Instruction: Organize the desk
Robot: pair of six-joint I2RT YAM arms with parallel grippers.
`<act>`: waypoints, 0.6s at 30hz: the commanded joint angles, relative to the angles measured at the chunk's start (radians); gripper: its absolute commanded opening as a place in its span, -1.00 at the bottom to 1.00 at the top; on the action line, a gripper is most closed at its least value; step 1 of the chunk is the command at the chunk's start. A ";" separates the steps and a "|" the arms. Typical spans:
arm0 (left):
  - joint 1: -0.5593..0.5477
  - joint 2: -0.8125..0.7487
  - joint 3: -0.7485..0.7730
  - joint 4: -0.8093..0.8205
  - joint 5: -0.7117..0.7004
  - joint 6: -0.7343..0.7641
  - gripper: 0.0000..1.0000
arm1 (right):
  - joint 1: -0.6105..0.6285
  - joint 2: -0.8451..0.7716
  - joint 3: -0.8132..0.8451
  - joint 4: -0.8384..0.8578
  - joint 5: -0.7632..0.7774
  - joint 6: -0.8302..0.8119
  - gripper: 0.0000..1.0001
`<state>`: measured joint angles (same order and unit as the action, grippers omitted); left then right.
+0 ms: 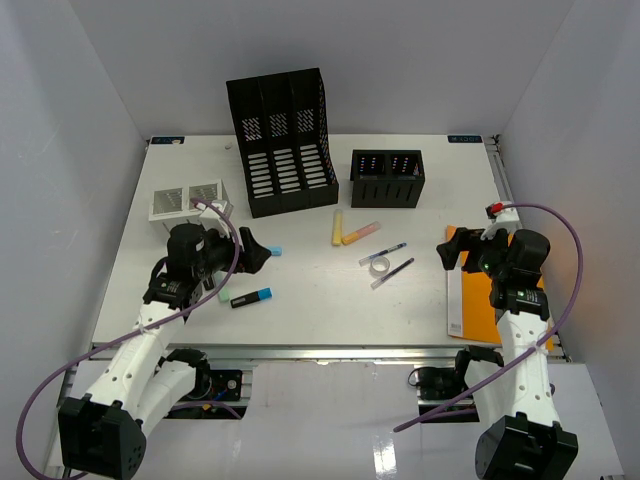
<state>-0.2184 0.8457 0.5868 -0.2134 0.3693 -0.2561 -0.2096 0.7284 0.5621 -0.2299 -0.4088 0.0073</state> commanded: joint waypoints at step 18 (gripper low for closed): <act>0.048 0.082 0.163 -0.370 -0.513 -0.191 0.88 | 0.013 -0.015 -0.040 -0.005 -0.758 -0.433 0.80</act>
<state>-0.2023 0.8740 0.6864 -0.4776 0.0244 -0.3826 -0.1951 0.7505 0.5430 -0.2872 -1.0773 -0.4158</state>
